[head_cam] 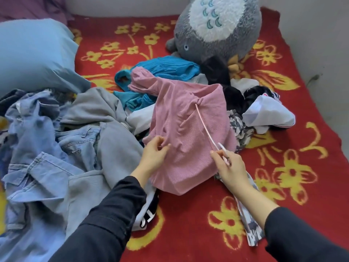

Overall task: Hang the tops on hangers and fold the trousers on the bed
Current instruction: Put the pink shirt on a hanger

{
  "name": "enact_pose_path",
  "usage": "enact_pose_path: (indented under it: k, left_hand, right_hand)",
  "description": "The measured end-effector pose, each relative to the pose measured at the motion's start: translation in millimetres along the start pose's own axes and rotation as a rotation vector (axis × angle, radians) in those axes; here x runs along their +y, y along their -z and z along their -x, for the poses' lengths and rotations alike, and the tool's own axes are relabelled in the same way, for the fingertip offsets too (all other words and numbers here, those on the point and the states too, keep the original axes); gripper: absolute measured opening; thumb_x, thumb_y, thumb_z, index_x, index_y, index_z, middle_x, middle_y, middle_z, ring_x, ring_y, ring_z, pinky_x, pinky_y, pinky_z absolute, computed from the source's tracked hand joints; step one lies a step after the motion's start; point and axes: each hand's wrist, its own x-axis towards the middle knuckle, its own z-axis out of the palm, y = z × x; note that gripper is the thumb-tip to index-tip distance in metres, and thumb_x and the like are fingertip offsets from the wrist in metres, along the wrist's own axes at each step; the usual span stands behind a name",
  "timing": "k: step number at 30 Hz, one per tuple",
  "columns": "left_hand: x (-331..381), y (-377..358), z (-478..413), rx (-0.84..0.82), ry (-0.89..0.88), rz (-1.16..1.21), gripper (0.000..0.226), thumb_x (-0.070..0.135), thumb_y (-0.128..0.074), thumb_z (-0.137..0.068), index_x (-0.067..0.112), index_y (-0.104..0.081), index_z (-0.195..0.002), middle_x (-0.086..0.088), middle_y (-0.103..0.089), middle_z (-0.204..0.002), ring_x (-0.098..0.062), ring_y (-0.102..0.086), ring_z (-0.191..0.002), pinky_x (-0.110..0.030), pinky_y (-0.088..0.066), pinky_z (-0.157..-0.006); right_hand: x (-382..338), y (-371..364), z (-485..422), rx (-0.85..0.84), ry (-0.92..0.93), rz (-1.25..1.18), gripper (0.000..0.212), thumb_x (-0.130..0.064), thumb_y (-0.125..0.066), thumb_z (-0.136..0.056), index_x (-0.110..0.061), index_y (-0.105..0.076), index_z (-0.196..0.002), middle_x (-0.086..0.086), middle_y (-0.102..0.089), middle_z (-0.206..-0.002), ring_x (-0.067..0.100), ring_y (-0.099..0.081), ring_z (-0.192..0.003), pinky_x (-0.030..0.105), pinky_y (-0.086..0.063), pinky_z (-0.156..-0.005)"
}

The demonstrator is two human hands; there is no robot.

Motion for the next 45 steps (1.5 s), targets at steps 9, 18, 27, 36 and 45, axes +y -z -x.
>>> enact_pose_path:
  k: [9, 18, 27, 36, 45]
  left_hand:
    - [16.6, -56.6, 104.7, -0.454, -0.202, 0.0, 0.012, 0.017, -0.074, -0.077, 0.021, -0.062, -0.077, 0.015, -0.059, -0.068, -0.002, -0.047, -0.065, -0.022, -0.04, -0.066]
    - [18.3, -31.5, 75.3, -0.046, -0.045, -0.15, 0.033, -0.002, -0.051, -0.077, 0.023, -0.067, -0.09, 0.004, -0.069, -0.095, -0.019, -0.063, -0.099, -0.032, -0.046, -0.09]
    - [73.2, -65.5, 47.1, -0.048, -0.553, -0.838, 0.04, 0.027, -0.06, -0.083, 0.033, -0.059, -0.123, 0.0, -0.037, -0.149, -0.021, -0.016, -0.144, -0.047, -0.017, -0.111]
    - [249.2, -24.7, 116.5, 0.073, -0.701, -0.108, 0.021, 0.021, -0.038, -0.084, 0.02, -0.035, -0.063, 0.009, -0.044, -0.058, -0.011, -0.042, -0.058, -0.037, -0.037, -0.061]
    - [425.2, 63.2, 203.3, 0.293, -1.105, -0.148, 0.012, 0.021, -0.043, -0.092, 0.015, -0.041, -0.082, 0.01, -0.043, -0.061, -0.001, -0.04, -0.055, -0.018, -0.032, -0.053]
  right_hand:
    - [-25.8, -20.2, -7.5, -0.088, -0.255, -0.263, 0.016, -0.013, -0.079, -0.076, -0.008, -0.064, -0.073, -0.002, -0.057, -0.06, 0.005, -0.058, -0.051, 0.011, -0.046, -0.049]
    - [0.2, 24.4, 10.1, -0.086, -0.28, -0.206, 0.015, 0.003, -0.057, -0.086, 0.005, -0.068, -0.096, 0.007, -0.058, -0.072, 0.013, -0.05, -0.064, 0.024, -0.038, -0.058]
    - [-32.6, 79.3, 51.5, -0.113, -0.176, -0.345, 0.021, 0.01, -0.055, -0.08, -0.005, -0.065, -0.069, 0.011, -0.048, -0.069, 0.02, -0.037, -0.064, 0.028, -0.026, -0.053]
    - [-142.9, 172.3, 87.4, 0.022, 0.133, -0.179, 0.033, 0.014, -0.067, -0.068, -0.017, -0.056, -0.06, -0.015, -0.053, -0.048, -0.001, -0.047, -0.047, 0.017, -0.038, -0.048]
    - [-290.7, 268.6, 112.1, 0.46, 0.483, 0.02, 0.01, -0.016, -0.067, -0.067, -0.011, -0.059, -0.065, -0.005, -0.056, -0.053, 0.018, -0.051, -0.054, 0.026, -0.037, -0.049]
